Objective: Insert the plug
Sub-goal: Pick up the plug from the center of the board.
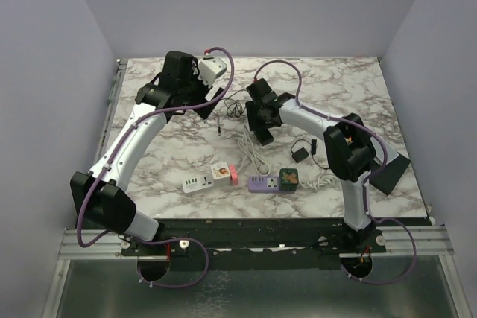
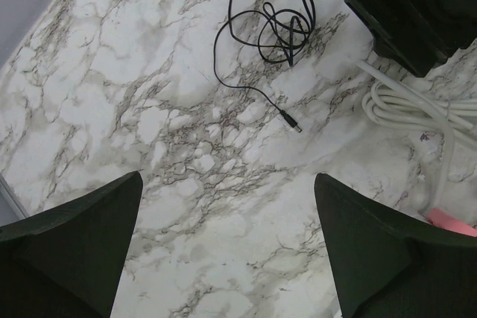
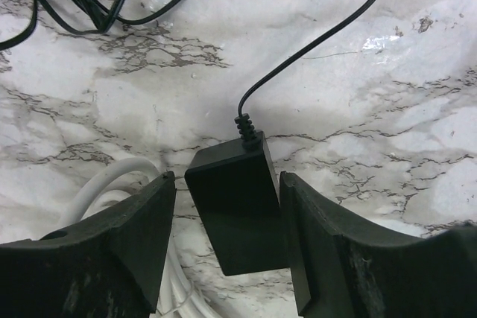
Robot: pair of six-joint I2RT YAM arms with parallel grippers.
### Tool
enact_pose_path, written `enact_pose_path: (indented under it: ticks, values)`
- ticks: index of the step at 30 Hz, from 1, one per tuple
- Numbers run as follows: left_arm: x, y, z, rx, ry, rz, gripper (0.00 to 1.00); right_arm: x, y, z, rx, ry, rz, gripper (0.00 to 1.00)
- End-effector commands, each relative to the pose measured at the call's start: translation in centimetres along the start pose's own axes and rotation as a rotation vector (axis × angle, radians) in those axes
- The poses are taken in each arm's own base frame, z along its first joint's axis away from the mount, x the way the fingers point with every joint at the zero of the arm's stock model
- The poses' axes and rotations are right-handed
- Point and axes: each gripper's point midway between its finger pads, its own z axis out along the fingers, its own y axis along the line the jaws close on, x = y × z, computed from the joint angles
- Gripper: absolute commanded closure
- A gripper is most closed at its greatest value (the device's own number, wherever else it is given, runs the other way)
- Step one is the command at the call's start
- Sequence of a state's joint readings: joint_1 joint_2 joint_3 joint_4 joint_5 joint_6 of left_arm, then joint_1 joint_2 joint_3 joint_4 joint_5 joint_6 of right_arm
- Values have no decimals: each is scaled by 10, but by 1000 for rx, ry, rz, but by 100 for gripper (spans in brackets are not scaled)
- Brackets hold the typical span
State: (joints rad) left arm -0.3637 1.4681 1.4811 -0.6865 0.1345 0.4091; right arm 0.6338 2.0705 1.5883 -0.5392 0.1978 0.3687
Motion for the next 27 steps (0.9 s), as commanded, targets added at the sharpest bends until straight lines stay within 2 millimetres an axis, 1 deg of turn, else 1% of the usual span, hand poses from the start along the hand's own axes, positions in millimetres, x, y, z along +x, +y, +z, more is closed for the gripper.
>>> enact_pose_path:
  ticks: [1, 3, 6, 10, 11, 12, 13, 14, 15, 16, 19, 20, 22, 24, 26, 27]
  values:
    - [-16, -4, -13, 30, -59, -22, 1, 29, -9, 17, 57, 84, -36, 38]
    - [-22, -6, -20, 33, -88, -24, 1, 34, -12, 19, 69, 96, -38, 38]
    - [-29, -6, -28, 31, -114, -23, 1, 40, -13, 21, 72, 120, -51, 34]
    - [-35, -4, -33, 25, -132, -20, 1, 37, -14, 15, 71, 95, -42, 34]
    - [-36, -4, -33, 25, -135, -21, 1, 35, -14, 15, 71, 88, -40, 36]
    - [-37, -4, -34, 26, -138, -23, 1, 32, -14, 13, 74, 77, -35, 44]
    - [-38, -4, -33, 29, -138, -26, 1, 29, -15, 11, 81, 62, -30, 56]
    - [-39, -4, -34, 30, -142, -28, 1, 24, -17, 8, 87, 44, -21, 72]
    - [-40, -5, -35, 34, -146, -26, 1, 17, -16, 3, 87, 26, -15, 83]
    - [-41, -6, -36, 40, -152, -21, 1, 10, -15, -3, 82, 11, -11, 89]
    - [-47, -12, -42, 73, -190, 26, 1, -18, -6, -31, 35, -36, -10, 95]
    - [-51, -14, -44, 83, -212, 50, 1, -33, 0, -45, -5, -62, -10, 95]
    - [-58, -16, -50, 101, -247, 113, 1, -53, 11, -69, -92, -89, -6, 98]
    - [-64, -18, -56, 115, -279, 194, 1, -70, 27, -96, -232, -111, -21, 99]
    - [-61, -27, -67, 140, -322, 342, 1, -77, 50, -126, -415, -109, -55, 99]
    - [-58, -35, -73, 167, -355, 431, 1, -77, 62, -142, -511, -103, -81, 99]
